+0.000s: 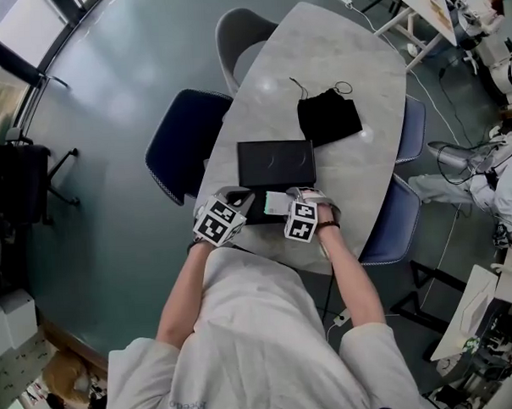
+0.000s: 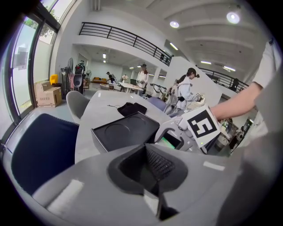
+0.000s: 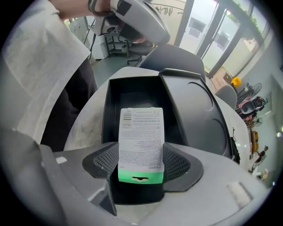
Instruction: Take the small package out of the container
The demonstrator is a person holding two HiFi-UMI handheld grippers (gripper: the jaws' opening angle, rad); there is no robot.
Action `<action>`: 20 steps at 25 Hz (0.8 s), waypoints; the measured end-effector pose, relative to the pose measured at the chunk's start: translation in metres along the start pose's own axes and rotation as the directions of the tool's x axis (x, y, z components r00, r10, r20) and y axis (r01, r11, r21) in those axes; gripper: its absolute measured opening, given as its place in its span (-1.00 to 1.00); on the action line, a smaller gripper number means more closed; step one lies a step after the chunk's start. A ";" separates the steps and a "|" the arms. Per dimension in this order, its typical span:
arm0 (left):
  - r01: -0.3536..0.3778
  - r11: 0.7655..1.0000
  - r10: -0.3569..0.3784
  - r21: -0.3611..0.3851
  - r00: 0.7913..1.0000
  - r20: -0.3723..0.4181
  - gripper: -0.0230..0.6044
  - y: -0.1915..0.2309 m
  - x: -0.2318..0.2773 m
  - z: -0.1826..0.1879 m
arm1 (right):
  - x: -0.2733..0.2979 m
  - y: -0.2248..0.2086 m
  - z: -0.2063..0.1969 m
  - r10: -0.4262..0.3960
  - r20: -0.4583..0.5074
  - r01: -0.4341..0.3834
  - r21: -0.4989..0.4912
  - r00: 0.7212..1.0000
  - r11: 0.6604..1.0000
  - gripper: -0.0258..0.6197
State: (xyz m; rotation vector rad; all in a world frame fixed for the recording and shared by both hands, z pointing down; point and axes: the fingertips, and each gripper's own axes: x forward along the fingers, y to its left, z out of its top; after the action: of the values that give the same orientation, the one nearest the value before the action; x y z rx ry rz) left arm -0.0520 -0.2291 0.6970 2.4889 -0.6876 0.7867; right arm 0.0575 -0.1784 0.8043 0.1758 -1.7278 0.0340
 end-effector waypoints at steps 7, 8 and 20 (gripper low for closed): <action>0.011 1.000 -0.011 0.014 1.000 -0.009 -0.76 -0.002 0.004 0.003 | -0.018 -0.006 0.015 -0.049 0.091 0.041 0.085 0.995 0.996 0.02; 0.010 1.000 -0.010 0.012 1.000 -0.009 -0.76 -0.002 0.004 0.003 | -0.021 -0.005 0.018 -0.049 0.109 0.036 0.117 0.993 0.993 0.02; 0.010 0.996 -0.007 -0.088 1.000 0.029 -0.76 -0.005 0.004 -0.002 | -0.047 -0.018 0.034 -0.162 0.339 -0.018 0.471 0.927 0.882 0.02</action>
State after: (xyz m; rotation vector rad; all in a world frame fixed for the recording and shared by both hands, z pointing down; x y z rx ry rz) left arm -0.0467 -0.2251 0.6998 2.4257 -0.7061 0.7038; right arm 0.0343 -0.1956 0.7517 0.6419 -2.0663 0.3881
